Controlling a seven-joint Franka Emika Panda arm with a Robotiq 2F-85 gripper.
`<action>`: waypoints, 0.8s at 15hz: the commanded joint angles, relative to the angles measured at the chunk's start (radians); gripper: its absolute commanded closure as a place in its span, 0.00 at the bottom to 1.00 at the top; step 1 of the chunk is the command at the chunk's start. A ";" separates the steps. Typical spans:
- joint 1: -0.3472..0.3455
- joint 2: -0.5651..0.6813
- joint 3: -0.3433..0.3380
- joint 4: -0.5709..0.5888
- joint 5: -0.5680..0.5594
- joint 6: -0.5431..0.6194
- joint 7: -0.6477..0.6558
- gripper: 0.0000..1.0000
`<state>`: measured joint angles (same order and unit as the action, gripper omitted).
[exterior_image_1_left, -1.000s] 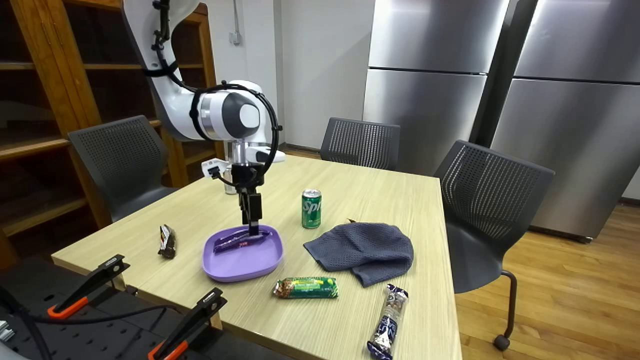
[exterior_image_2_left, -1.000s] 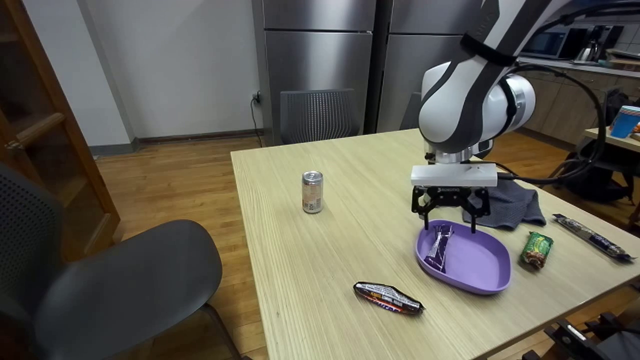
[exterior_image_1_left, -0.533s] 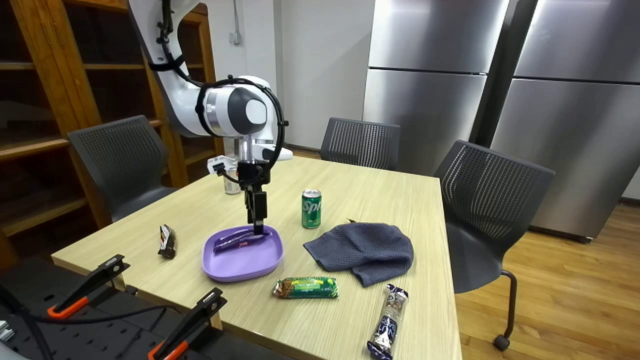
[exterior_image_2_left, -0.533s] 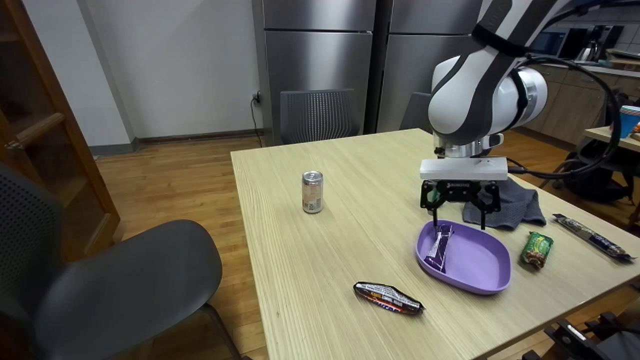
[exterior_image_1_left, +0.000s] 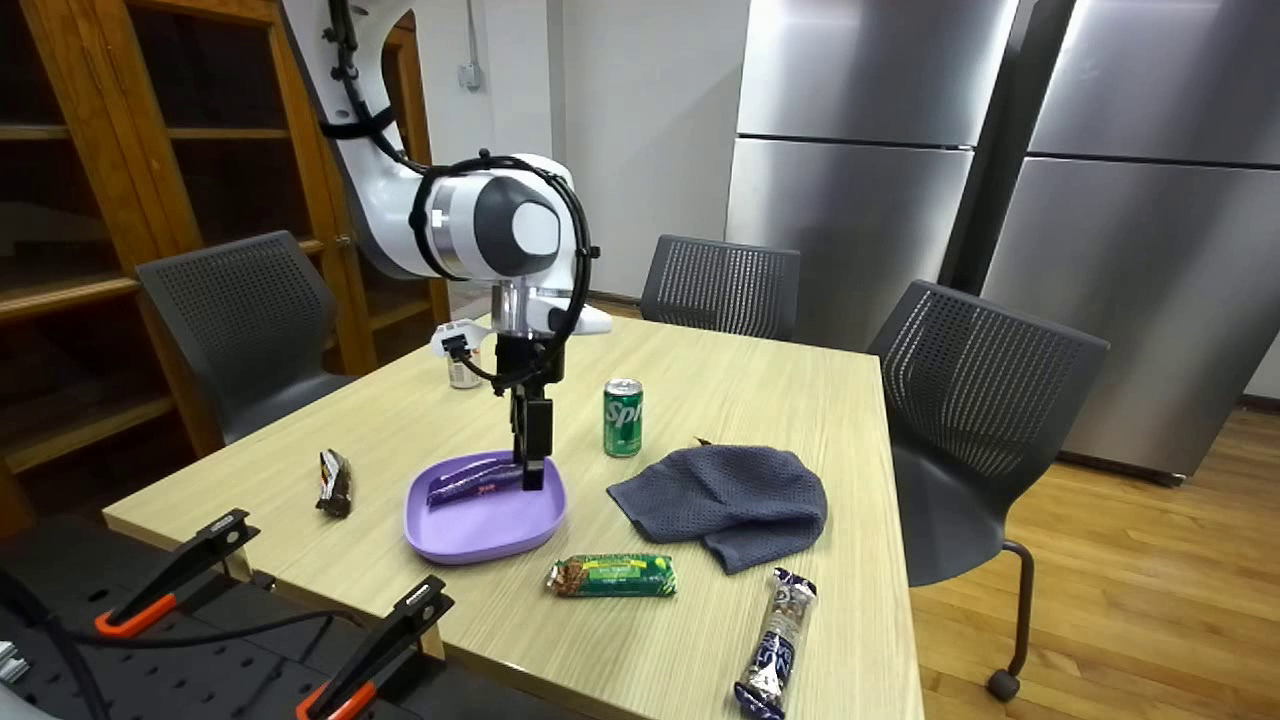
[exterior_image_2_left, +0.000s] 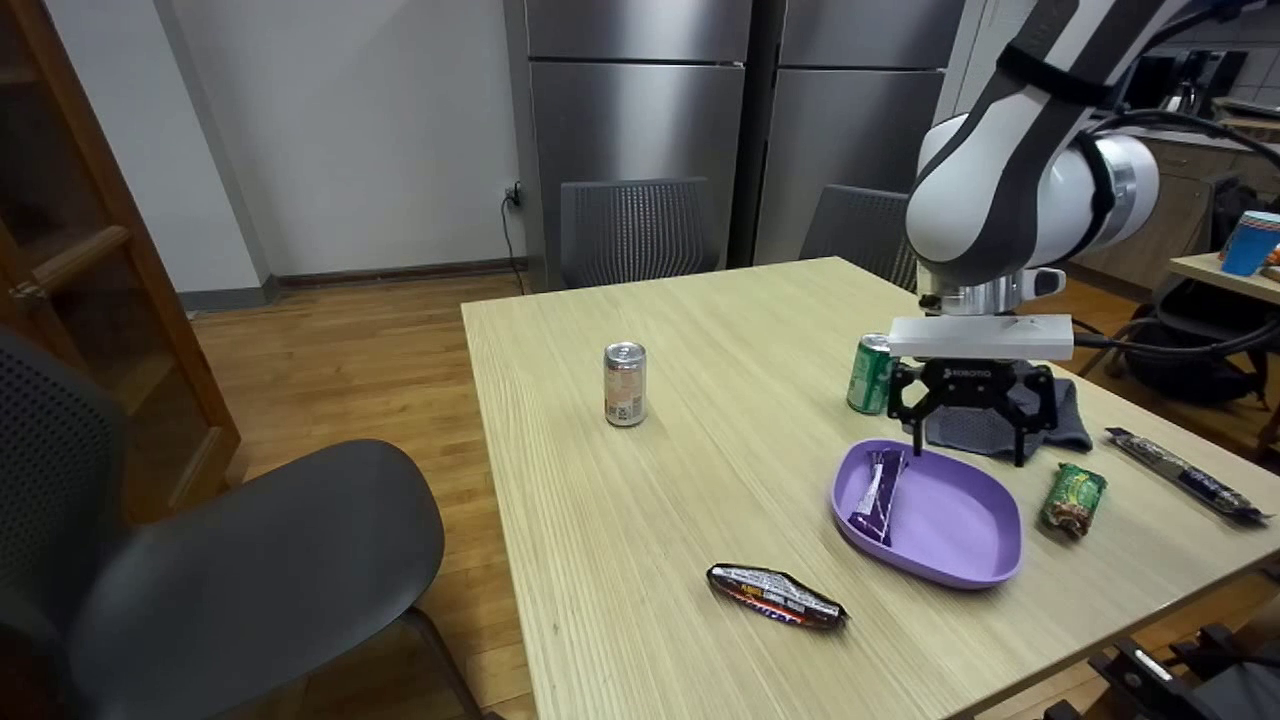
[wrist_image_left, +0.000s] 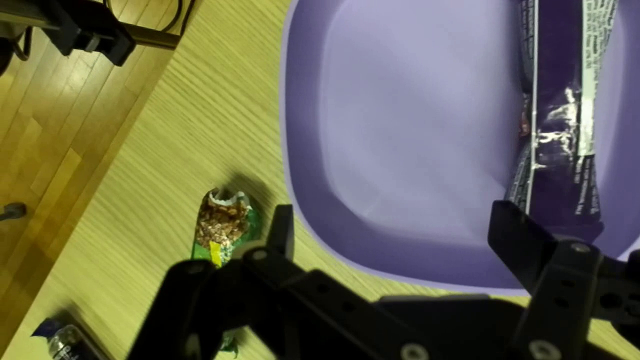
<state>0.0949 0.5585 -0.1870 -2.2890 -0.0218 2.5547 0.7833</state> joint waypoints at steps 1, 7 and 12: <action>-0.042 -0.044 -0.007 -0.060 0.032 0.032 -0.048 0.00; -0.061 -0.032 -0.062 -0.069 0.014 0.061 -0.049 0.00; -0.069 -0.019 -0.097 -0.066 0.010 0.083 -0.054 0.00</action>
<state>0.0400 0.5546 -0.2732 -2.3330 -0.0133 2.6068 0.7606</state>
